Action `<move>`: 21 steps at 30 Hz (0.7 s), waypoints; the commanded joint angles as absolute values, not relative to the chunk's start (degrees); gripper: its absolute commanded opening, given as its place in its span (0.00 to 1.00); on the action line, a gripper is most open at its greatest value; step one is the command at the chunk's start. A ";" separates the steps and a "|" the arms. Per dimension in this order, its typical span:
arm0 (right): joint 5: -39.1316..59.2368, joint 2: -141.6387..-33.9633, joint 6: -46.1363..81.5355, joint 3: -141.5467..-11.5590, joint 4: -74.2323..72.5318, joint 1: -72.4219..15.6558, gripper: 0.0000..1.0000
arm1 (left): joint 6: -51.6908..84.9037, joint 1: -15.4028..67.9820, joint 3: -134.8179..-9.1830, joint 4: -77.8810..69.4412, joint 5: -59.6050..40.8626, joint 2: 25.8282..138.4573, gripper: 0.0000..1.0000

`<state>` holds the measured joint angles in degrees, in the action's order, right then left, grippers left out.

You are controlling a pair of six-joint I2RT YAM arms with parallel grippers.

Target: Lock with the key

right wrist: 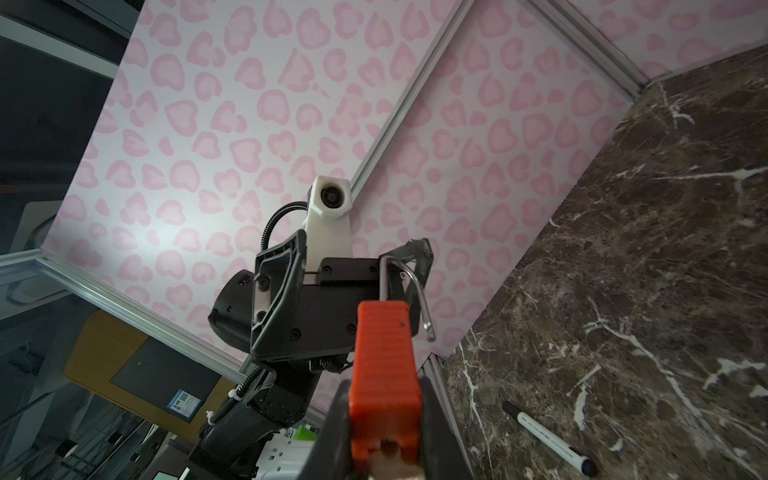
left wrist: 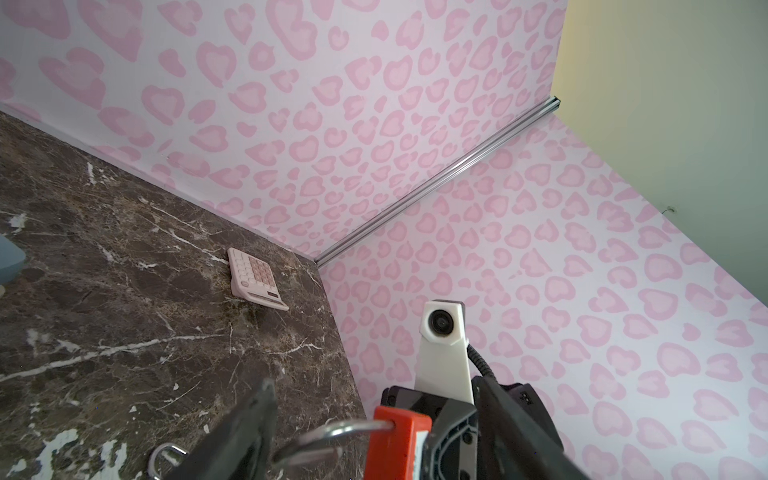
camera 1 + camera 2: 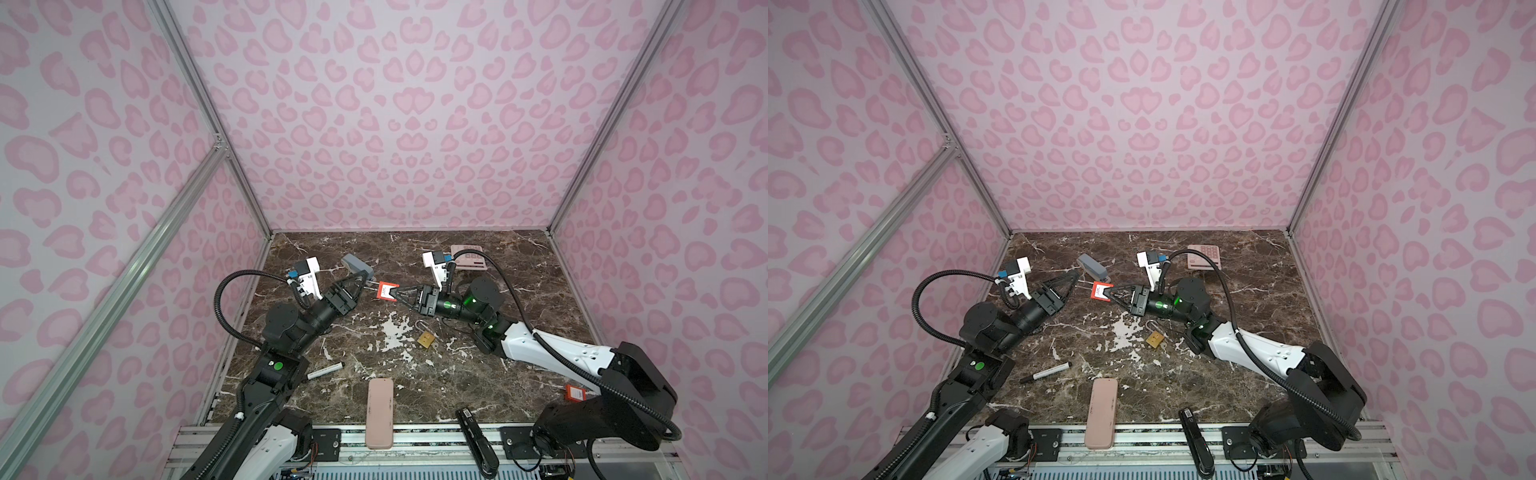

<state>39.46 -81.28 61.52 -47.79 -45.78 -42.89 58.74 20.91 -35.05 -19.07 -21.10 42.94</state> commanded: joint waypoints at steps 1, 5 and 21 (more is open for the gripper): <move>41.56 -80.43 59.08 -47.79 -42.62 -41.53 0.12 | 57.40 20.80 -35.76 -19.50 -22.77 43.07 0.66; 43.11 -80.02 58.61 -48.10 -41.35 -40.14 0.12 | 57.35 20.79 -35.32 -19.68 -22.81 42.98 0.52; 45.78 -78.32 56.28 -49.59 -39.94 -38.23 0.12 | 57.35 20.86 -35.34 -19.57 -24.64 44.53 0.50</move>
<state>44.64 -78.63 58.11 -48.84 -40.38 -38.37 57.41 20.91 -35.07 -18.50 -23.81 44.38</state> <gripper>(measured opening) 0.195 0.505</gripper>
